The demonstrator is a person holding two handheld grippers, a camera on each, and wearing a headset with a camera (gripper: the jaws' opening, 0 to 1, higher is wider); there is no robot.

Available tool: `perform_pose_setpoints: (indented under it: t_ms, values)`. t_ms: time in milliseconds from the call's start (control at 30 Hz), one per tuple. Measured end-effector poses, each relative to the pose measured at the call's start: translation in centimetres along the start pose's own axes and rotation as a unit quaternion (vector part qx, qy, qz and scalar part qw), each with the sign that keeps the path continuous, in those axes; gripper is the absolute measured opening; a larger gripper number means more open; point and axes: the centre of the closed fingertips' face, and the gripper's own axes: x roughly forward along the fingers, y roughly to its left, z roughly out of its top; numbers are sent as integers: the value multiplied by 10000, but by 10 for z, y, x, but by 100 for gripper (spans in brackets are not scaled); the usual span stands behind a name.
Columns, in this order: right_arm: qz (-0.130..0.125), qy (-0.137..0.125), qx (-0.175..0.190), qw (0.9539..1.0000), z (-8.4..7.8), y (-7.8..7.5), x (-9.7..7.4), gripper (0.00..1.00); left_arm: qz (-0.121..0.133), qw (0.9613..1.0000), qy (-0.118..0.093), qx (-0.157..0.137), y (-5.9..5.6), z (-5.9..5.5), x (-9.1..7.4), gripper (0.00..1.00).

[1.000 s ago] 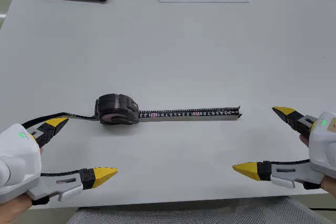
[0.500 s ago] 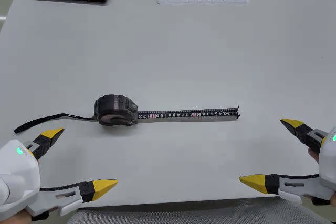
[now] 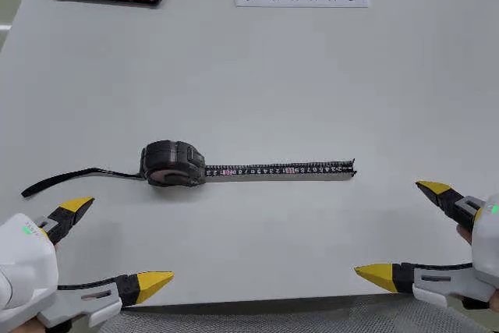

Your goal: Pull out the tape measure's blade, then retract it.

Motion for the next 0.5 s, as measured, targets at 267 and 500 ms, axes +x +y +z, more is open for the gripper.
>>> perform_pose_setpoints:
  t_ms: [267,500]
  values:
    - [32,24,-40,10000,-1,1,4,99,-16,10000,-8,-6,0,1,1,95]
    - [74,58,-41,9999,-3,2,4,99,-21,10000,-14,-56,1,0,1,95]
